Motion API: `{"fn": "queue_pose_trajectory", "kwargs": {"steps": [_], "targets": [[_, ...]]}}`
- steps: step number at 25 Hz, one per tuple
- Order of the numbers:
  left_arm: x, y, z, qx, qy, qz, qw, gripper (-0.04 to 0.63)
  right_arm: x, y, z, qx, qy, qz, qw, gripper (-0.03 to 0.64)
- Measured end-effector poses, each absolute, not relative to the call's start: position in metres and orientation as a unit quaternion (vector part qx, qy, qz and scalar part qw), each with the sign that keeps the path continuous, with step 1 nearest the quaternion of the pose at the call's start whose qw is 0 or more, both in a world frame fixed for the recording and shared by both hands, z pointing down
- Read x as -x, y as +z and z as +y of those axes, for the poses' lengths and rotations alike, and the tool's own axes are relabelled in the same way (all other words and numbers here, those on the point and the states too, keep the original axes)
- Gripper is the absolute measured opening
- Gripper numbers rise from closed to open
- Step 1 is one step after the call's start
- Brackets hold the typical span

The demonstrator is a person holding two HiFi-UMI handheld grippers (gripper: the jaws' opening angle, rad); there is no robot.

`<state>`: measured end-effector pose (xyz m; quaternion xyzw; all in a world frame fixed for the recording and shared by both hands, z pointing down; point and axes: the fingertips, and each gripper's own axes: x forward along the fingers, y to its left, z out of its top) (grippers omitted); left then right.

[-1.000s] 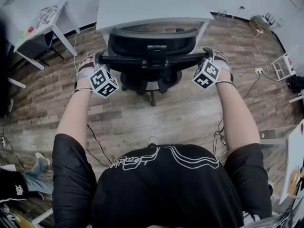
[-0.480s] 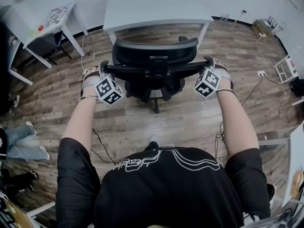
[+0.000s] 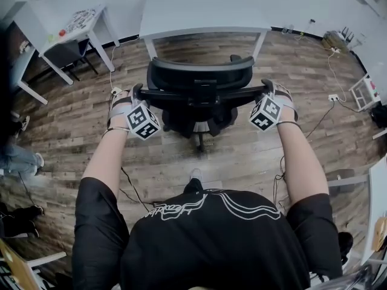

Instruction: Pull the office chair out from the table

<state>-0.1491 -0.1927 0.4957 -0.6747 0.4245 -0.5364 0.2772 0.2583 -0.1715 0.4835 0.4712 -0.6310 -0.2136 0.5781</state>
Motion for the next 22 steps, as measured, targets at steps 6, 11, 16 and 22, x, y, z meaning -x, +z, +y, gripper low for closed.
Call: {"fn": "queue_pose_trajectory", "kwargs": {"steps": [6, 11, 16, 22], "targets": [[0.150, 0.489, -0.165, 0.676, -0.531, 0.429, 0.278, 0.213, -0.257, 0.476, -0.147, -0.472, -0.216, -0.634, 0.573, 0.241], [0.153, 0.480, -0.156, 0.672, -0.534, 0.435, 0.271, 0.213, -0.255, 0.466, -0.138, -0.470, -0.213, -0.635, 0.574, 0.242], [0.154, 0.475, -0.143, 0.672, -0.528, 0.441, 0.274, 0.213, -0.254, 0.462, -0.126, -0.468, -0.214, -0.638, 0.573, 0.241], [0.152, 0.471, -0.130, 0.693, -0.518, 0.431, 0.255, 0.213, -0.253, 0.455, -0.115, -0.468, -0.221, -0.641, 0.567, 0.241]]}}
